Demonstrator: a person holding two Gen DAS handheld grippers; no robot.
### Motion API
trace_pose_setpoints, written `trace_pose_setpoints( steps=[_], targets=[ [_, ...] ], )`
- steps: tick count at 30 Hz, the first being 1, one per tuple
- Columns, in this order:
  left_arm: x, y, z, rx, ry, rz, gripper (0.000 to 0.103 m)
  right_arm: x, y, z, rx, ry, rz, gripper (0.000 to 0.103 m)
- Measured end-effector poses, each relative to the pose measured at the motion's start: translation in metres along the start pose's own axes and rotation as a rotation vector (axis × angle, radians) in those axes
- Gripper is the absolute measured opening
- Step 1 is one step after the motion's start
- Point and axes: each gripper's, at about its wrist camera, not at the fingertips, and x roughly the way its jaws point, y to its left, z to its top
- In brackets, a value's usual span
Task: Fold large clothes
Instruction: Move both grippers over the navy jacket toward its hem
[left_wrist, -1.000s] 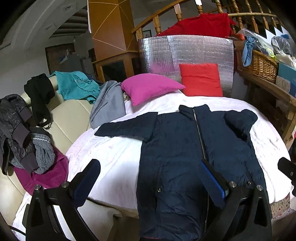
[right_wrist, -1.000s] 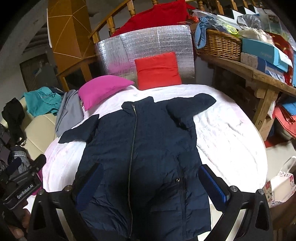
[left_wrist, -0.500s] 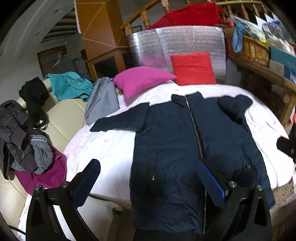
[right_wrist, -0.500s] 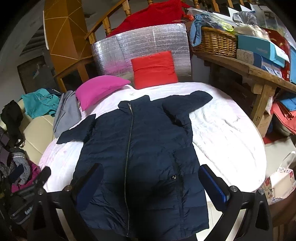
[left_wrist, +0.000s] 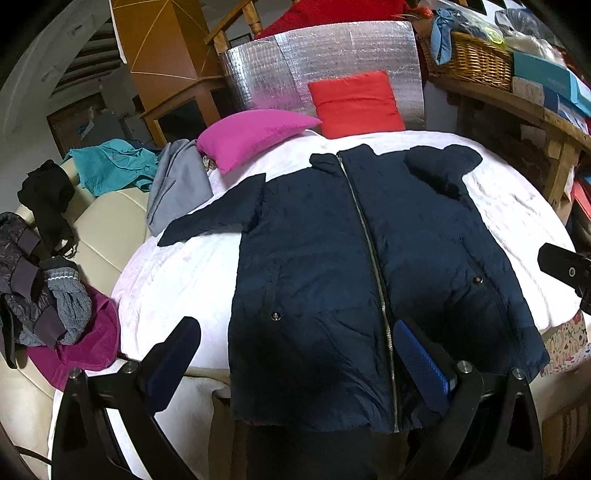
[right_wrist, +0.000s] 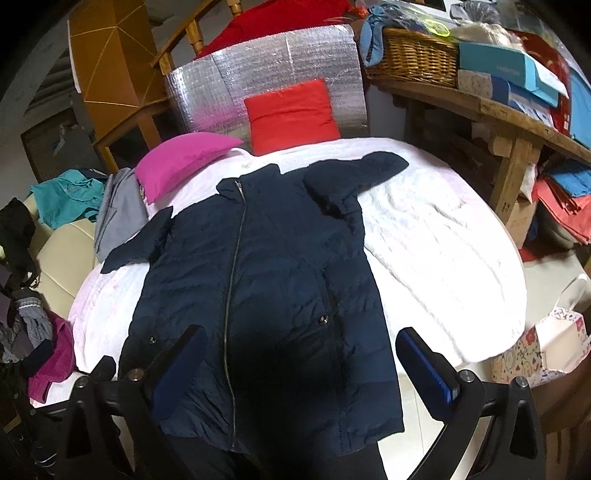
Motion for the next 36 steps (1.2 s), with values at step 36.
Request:
trace_pose_setpoints(
  steps=[36],
  targets=[
    [0.016,0.031,0.029,-0.059,-0.025,0.045,0.103,-0.018,-0.006,0.04,-0.001,-0.097,-0.042,0.103]
  ],
)
